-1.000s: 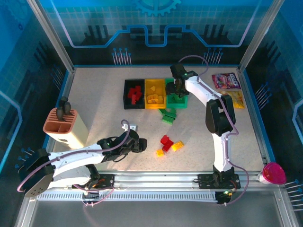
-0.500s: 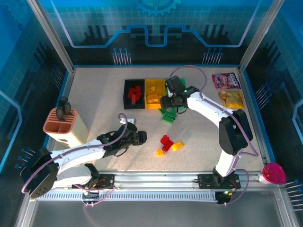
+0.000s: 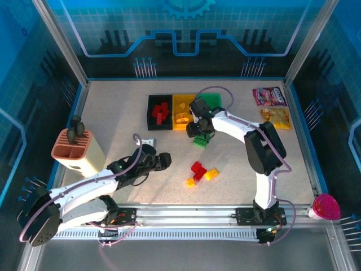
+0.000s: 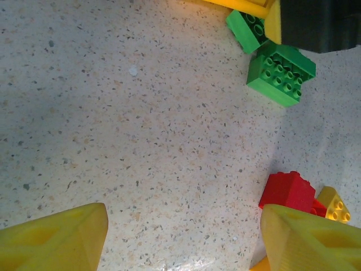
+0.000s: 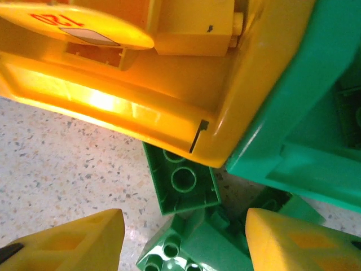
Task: Sort the legos into containers by color
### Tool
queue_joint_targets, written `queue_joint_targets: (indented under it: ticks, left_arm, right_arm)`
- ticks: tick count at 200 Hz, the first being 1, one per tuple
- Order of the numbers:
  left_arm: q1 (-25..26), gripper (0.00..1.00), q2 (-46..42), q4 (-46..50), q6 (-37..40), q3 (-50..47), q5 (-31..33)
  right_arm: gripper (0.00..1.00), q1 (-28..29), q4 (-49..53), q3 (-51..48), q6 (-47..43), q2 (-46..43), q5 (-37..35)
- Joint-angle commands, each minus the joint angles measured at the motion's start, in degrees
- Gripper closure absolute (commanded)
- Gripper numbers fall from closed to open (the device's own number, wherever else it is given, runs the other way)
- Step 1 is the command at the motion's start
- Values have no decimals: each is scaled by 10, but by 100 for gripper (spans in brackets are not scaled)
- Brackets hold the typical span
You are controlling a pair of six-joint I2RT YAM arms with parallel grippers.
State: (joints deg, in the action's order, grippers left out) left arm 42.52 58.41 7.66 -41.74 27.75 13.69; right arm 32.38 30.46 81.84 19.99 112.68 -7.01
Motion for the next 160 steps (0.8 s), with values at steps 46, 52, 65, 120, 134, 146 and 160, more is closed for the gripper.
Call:
queue_joint_targets:
  ticks: [46, 52, 65, 120, 134, 146, 160]
  left_arm:
    - [-12, 28, -44, 44, -3, -27, 17]
    - [-13, 28, -45, 44, -3, -28, 17]
    - [-13, 29, -48, 44, -3, -30, 17]
    - [-16, 29, -54, 43, 0, -35, 17]
    - [-16, 29, -54, 44, 2, -36, 18]
    - [-16, 29, -54, 44, 2, -35, 18]
    - [-17, 29, -55, 44, 3, -35, 18]
  right_arm:
    - [41, 13, 23, 70, -20, 67, -18]
    - [41, 15, 27, 74, -23, 73, -22]
    - [42, 19, 34, 84, -27, 85, -32]
    - [48, 37, 42, 86, -36, 107, -62]
    - [54, 40, 45, 85, -36, 105, -68]
    - [61, 43, 46, 81, -36, 98, -75]
    - [67, 47, 47, 78, -38, 88, -82]
